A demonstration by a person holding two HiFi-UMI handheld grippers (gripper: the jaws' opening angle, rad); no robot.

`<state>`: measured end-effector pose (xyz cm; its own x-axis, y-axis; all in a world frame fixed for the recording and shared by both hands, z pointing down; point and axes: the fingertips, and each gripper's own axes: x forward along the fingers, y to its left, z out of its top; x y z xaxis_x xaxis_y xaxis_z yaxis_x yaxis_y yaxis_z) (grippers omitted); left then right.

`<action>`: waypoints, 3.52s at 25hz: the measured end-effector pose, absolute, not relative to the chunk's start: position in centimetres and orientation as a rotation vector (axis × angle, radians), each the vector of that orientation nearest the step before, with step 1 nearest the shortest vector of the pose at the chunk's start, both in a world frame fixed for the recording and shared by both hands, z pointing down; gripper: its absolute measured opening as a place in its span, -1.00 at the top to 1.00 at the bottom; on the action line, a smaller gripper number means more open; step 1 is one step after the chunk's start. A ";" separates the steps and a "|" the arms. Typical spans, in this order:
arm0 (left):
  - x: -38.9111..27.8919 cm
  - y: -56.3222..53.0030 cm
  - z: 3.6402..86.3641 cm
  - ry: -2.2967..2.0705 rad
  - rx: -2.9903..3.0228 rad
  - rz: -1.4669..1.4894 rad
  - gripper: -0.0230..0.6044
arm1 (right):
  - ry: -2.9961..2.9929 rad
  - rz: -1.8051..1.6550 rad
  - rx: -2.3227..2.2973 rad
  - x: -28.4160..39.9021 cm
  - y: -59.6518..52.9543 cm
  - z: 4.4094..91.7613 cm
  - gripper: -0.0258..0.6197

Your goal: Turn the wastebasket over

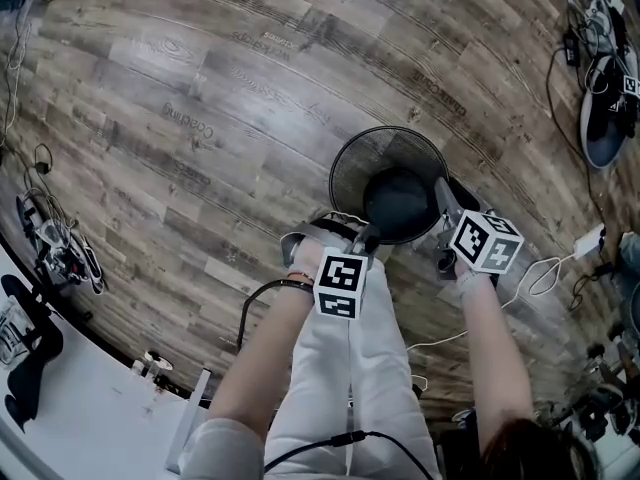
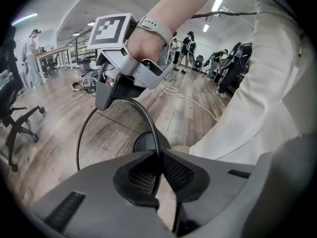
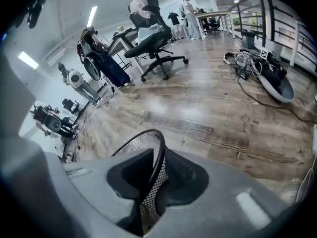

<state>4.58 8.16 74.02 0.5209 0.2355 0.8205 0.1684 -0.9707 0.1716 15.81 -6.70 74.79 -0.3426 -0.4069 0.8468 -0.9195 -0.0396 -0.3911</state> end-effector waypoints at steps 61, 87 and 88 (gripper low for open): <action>-1.5 13.5 80.9 0.116 2.532 1.781 0.60 | -1.850 1.443 1.484 13.1 3.1 78.5 0.78; -3.5 7.2 68.9 -0.460 2.415 1.277 0.74 | -2.014 1.155 1.511 14.2 1.4 67.4 0.72; -3.4 6.5 68.0 -0.499 2.420 1.243 0.80 | -2.029 1.135 1.501 14.0 1.4 66.6 0.83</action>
<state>-3.40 6.51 67.99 0.5475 -0.1398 0.8251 -0.4697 -0.8673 0.1647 13.96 1.37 66.63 -0.3624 -0.6178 0.6978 -0.9179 0.1070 -0.3820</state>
